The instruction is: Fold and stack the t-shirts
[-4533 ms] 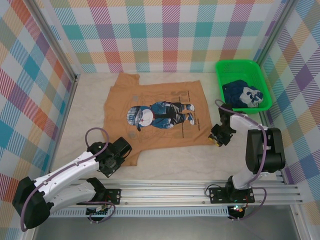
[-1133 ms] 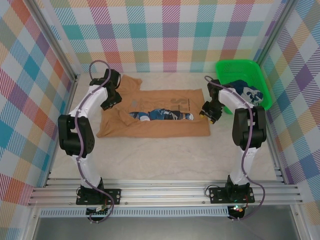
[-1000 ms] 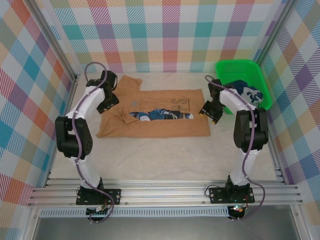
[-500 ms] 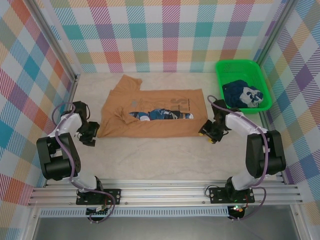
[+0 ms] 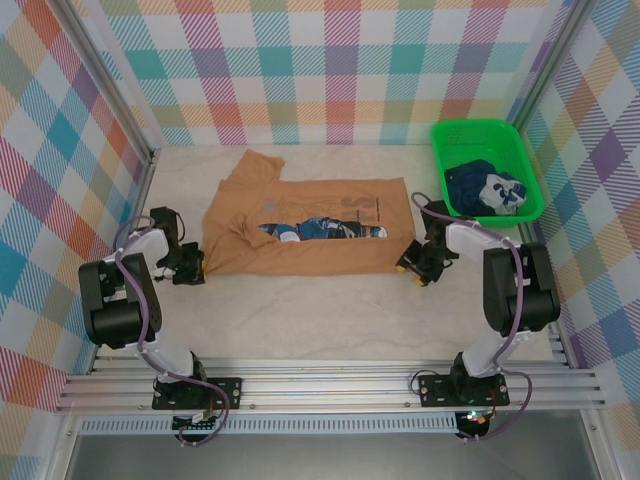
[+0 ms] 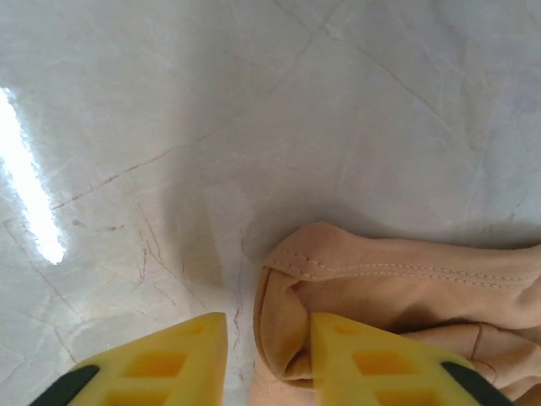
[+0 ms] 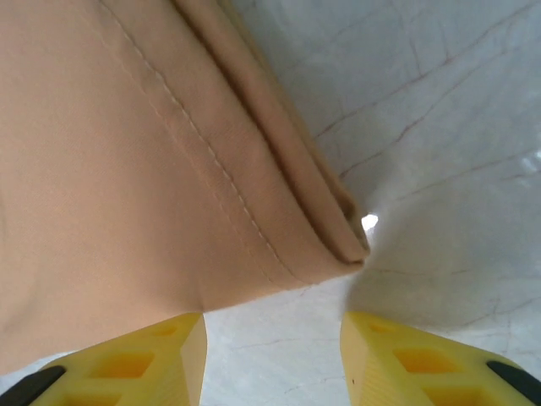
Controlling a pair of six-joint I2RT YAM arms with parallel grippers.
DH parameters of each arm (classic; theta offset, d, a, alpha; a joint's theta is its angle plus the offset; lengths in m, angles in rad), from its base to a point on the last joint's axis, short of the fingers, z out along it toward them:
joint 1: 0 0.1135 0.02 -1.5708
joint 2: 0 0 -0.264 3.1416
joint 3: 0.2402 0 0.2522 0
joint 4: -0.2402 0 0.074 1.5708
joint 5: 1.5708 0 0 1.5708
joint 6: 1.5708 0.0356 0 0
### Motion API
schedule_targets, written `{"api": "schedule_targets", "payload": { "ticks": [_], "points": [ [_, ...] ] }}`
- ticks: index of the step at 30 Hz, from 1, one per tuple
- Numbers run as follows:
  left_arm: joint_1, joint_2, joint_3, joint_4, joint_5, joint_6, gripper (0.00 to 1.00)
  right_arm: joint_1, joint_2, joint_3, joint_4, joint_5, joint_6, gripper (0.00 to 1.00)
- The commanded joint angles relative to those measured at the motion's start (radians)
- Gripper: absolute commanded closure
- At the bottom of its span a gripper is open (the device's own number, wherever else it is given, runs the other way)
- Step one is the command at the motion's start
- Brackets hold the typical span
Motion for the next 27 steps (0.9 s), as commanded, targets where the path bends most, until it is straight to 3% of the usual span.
{"api": "schedule_targets", "payload": {
  "ticks": [1,4,13,16,24,27],
  "points": [
    [-0.002,-0.012,-0.023,-0.012,0.004,-0.021,0.76,-0.013,0.031,0.039,-0.012,0.023,-0.029,0.55],
    [-0.001,-0.017,-0.018,-0.035,-0.007,0.001,0.82,-0.021,0.049,0.056,-0.023,0.045,-0.034,0.56],
    [0.016,-0.047,-0.011,-0.093,-0.022,0.058,0.82,-0.029,0.128,0.118,-0.079,0.106,-0.062,0.60],
    [0.028,-0.047,-0.013,-0.101,-0.020,0.083,0.83,-0.030,0.143,0.126,-0.091,0.132,-0.077,0.67],
    [0.053,-0.066,-0.003,-0.162,-0.032,0.167,0.83,-0.029,0.143,0.112,-0.089,0.156,-0.107,0.98],
    [0.090,-0.078,-0.007,-0.169,-0.027,0.189,0.81,-0.028,0.131,0.103,-0.085,0.146,-0.111,1.00]
  ]
}}
